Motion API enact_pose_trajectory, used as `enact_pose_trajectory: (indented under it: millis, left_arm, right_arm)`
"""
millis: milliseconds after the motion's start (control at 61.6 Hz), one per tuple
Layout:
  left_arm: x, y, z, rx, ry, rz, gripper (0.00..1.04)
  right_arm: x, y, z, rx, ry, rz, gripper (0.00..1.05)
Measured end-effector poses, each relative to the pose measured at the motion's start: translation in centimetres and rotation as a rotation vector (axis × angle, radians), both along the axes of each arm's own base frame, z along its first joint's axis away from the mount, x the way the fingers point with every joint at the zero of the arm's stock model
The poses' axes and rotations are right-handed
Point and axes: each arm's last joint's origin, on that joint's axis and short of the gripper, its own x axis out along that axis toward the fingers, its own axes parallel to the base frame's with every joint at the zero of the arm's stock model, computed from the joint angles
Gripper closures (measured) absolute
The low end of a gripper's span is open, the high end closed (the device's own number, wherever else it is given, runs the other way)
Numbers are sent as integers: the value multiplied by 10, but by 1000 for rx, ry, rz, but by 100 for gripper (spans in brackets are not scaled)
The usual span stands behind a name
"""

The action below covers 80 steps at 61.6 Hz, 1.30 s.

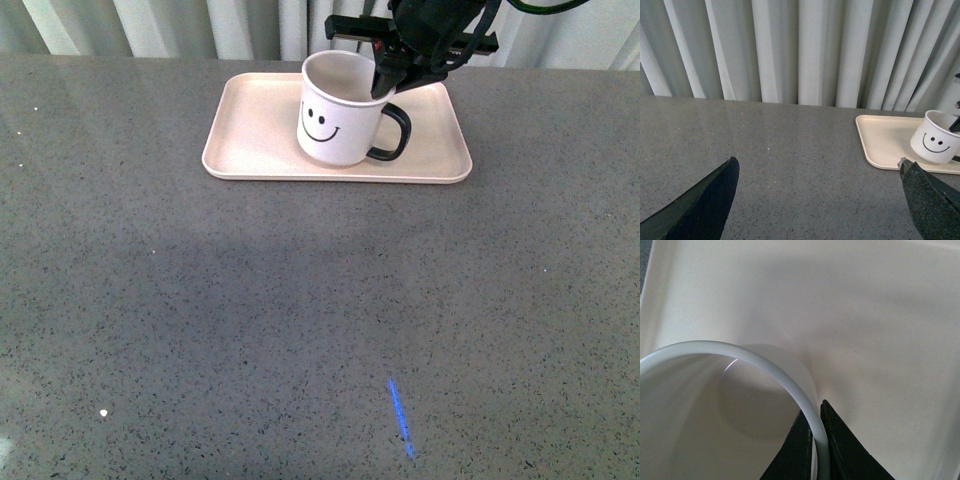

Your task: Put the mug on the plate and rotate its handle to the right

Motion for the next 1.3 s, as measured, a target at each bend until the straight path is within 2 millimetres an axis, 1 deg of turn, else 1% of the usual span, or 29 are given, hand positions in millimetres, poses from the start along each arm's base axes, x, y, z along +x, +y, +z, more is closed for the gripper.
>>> enact_pose_trajectory:
  millis: [97, 146, 195, 308, 389, 519, 649, 714, 908, 1217, 1249, 1281, 1298]
  left_arm:
    - [0, 0, 0, 0, 0, 0, 9]
    - [0, 0, 0, 0, 0, 0, 9]
    - [0, 0, 0, 0, 0, 0, 9]
    - [0, 0, 0, 0, 0, 0, 9]
    - [0, 0, 0, 0, 0, 0, 9]
    - [0, 0, 0, 0, 0, 0, 9]
    - [0, 0, 0, 0, 0, 0, 9]
    - [0, 0, 0, 0, 0, 0, 9]
    - [0, 0, 0, 0, 0, 0, 9]
    - [0, 0, 0, 0, 0, 0, 9]
    - [0, 0, 0, 0, 0, 0, 9]
    - [0, 0, 0, 0, 0, 0, 9]
    - [0, 0, 0, 0, 0, 0, 9]
  right_arm:
    - [5, -6, 21, -10, -34, 83, 103]
    - [7, -9, 29, -19, -51, 123, 103]
    - [10, -14, 37, -26, -70, 199, 103]
    - [13, -22, 42, -71, -84, 296, 103]
    - [17, -29, 39, -127, -94, 360, 103]
    - [23, -34, 24, -191, -76, 444, 103]
    - [28, -29, 3, -208, -44, 512, 103]
    - [31, -24, -3, -211, -39, 535, 103]
    - [34, -14, -5, -202, -43, 562, 103]
    - [34, -12, -3, -213, -64, 580, 103]
    - [34, -12, -3, -212, -64, 580, 101]
    - [34, -12, -3, -210, -65, 583, 93]
    - [34, -12, -3, -209, -65, 583, 90]
